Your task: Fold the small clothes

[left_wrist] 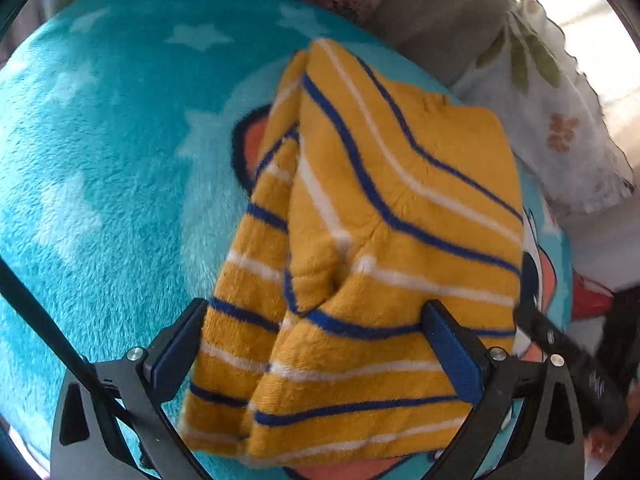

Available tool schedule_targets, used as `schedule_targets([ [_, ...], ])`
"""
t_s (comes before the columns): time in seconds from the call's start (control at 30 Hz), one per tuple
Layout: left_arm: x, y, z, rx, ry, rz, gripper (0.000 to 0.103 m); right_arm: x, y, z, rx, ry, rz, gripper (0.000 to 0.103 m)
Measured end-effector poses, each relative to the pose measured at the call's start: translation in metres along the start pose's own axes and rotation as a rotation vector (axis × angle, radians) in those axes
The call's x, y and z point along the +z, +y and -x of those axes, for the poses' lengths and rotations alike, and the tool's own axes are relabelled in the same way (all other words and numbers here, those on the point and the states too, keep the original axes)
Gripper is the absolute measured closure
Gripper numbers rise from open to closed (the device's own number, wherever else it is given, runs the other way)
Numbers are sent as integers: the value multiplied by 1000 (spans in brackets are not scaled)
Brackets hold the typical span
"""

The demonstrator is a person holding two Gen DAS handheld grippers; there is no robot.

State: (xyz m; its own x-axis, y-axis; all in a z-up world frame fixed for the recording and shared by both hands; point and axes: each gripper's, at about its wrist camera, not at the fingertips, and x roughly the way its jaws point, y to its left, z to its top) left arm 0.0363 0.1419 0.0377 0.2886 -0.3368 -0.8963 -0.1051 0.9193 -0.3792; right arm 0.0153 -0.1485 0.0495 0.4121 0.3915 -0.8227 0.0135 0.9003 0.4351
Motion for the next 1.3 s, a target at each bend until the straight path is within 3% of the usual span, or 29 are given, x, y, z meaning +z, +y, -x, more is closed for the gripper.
schedule_targets([
  [0.07, -2, -7, 0, 39, 63, -95, 2, 4, -1, -6, 17, -3, -18, 33],
  [0.1, -4, -8, 5, 37, 44, -104, 10, 6, -1, -8, 28, -4, -25, 33],
  [0.23, 1, 5, 27, -39, -45, -82, 12, 14, -2, -18, 85, -6, -39, 33],
  [0.37, 23, 19, 16, -48, -50, -69, 12, 24, -7, -45, 234, 24, -99, 33],
  [0.47, 30, 13, 0, -69, -26, -97, 7, 31, -11, -61, 361, -21, -187, 31],
  [0.53, 31, 1, -4, -99, 14, -103, 22, 38, -8, -67, 360, -4, -223, 34],
  [0.57, 30, -7, -3, -100, 20, -96, 33, 41, -7, -68, 356, 19, -229, 46],
  [0.6, 30, -14, 0, -85, 9, -94, 38, 43, -8, -66, 369, 38, -237, 59],
  [0.7, 31, -38, 11, -130, -2, -108, 55, 46, -7, -37, 417, 21, -220, 64],
  [0.83, 36, -69, 11, -234, 17, -138, 63, 53, 1, 27, 266, -85, -81, 63],
  [0.87, 37, -74, 6, -226, 23, -147, 65, 56, -2, 31, 223, -94, -66, 60],
  [0.9, 37, -79, -1, -191, 33, -159, 70, 58, -6, 34, 172, -96, -58, 53],
  [0.97, 38, -81, -18, -102, 49, -170, 74, 58, -16, 31, 31, -60, -41, 50],
  [1.03, 40, -77, -23, -104, 39, -160, 74, 52, -21, 35, -65, -64, -26, 50],
  [1.2, 38, -69, -18, -124, 28, -161, 73, 39, -4, 75, -112, -218, 16, 50],
  [1.3, 31, -57, -14, -149, 28, -133, 71, 43, 25, 77, -119, -219, 129, 52],
])
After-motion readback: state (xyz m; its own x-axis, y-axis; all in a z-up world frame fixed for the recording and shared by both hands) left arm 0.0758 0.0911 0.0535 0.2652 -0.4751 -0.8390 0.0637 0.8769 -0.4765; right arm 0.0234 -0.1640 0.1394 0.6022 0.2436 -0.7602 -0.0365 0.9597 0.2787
